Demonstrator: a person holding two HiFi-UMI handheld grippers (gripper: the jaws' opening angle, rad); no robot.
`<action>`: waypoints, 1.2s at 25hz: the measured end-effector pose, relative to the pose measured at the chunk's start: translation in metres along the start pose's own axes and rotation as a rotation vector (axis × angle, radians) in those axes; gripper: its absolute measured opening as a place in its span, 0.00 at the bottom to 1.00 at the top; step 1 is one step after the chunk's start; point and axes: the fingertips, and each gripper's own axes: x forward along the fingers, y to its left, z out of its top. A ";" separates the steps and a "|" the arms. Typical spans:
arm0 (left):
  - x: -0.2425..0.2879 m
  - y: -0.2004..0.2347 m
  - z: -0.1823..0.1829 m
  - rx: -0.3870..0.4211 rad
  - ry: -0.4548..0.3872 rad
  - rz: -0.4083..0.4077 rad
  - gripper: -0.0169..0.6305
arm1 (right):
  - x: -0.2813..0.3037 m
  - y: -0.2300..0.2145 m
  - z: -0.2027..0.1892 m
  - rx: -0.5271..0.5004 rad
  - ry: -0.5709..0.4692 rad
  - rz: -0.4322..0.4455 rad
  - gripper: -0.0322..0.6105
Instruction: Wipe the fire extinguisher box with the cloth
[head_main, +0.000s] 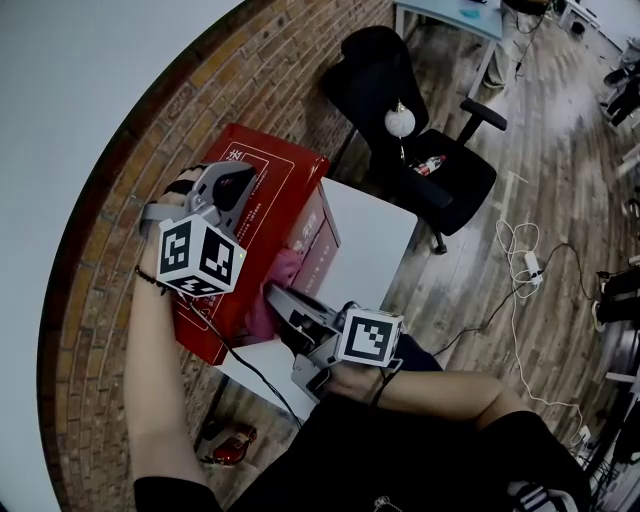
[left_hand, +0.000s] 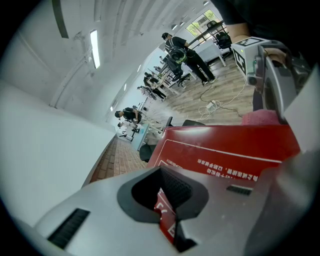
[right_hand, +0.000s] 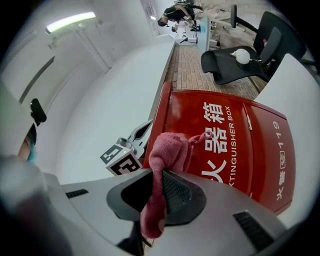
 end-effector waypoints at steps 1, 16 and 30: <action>0.000 0.000 0.000 0.000 0.000 0.000 0.06 | 0.000 -0.001 -0.001 -0.002 0.000 -0.002 0.15; 0.001 0.000 -0.001 0.001 -0.001 0.002 0.06 | -0.005 -0.031 -0.010 0.005 -0.002 -0.050 0.15; 0.001 0.000 -0.001 -0.001 0.000 0.001 0.06 | -0.015 -0.066 -0.015 0.055 -0.008 -0.127 0.15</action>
